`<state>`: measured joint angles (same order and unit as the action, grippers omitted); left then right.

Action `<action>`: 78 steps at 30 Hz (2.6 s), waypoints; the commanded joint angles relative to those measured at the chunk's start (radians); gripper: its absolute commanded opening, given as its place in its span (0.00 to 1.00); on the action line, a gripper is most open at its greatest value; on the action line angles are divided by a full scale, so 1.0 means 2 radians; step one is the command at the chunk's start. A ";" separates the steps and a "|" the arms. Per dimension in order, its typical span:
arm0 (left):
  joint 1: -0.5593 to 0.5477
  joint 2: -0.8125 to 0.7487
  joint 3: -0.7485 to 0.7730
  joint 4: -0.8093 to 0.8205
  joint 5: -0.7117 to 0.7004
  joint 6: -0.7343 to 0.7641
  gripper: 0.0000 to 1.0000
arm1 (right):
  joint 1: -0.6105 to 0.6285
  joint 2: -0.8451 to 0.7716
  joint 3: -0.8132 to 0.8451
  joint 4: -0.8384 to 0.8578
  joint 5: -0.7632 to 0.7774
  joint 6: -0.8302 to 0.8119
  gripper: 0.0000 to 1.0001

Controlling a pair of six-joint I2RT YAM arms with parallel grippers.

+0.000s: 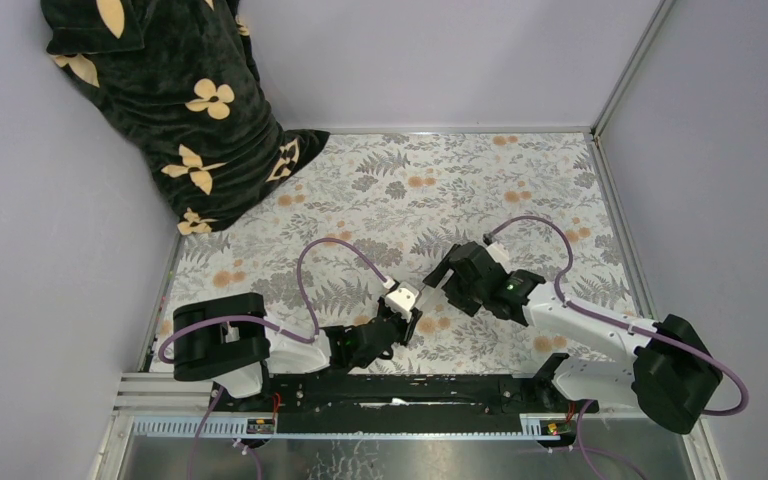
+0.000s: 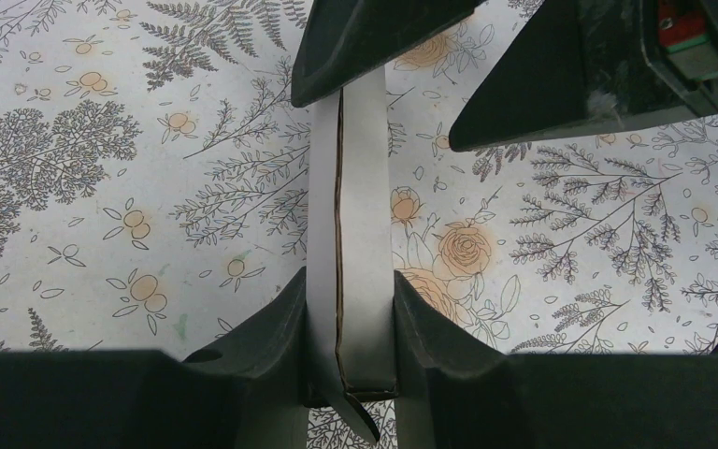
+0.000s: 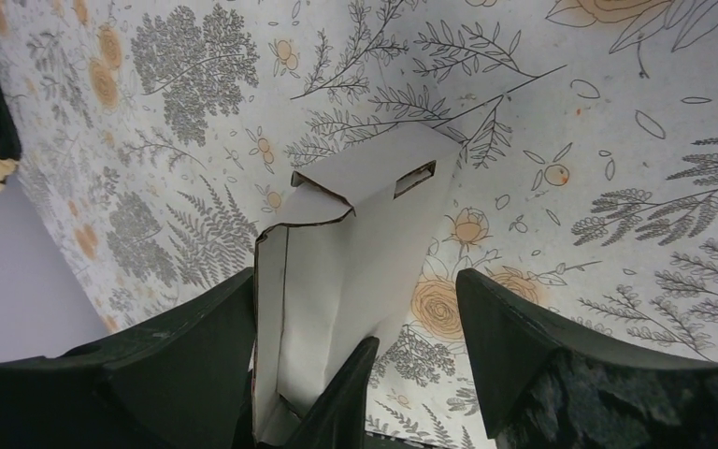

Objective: Fold the paper box
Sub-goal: Close the paper box at the center of the board.

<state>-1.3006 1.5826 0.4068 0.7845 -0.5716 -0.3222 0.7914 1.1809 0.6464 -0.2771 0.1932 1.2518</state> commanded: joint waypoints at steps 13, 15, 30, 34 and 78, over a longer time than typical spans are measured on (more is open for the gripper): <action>-0.008 0.020 0.002 -0.105 -0.018 -0.009 0.07 | 0.005 -0.069 -0.109 0.074 0.075 0.057 0.71; -0.009 0.022 0.003 -0.107 -0.019 -0.009 0.07 | 0.005 -0.073 -0.119 0.079 0.082 0.063 0.71; -0.015 0.027 0.009 -0.115 -0.024 -0.009 0.07 | 0.005 -0.127 -0.165 0.072 0.147 0.083 0.69; -0.015 0.027 0.009 -0.117 -0.027 -0.010 0.07 | 0.005 -0.121 -0.174 0.081 0.149 0.089 0.59; -0.027 0.024 0.013 -0.125 -0.037 -0.013 0.07 | 0.005 -0.023 -0.287 0.175 0.102 0.195 0.00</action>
<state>-1.3399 1.6016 0.4591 0.7010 -0.6407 -0.3237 0.8124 1.0279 0.1703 0.3977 0.3397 1.6417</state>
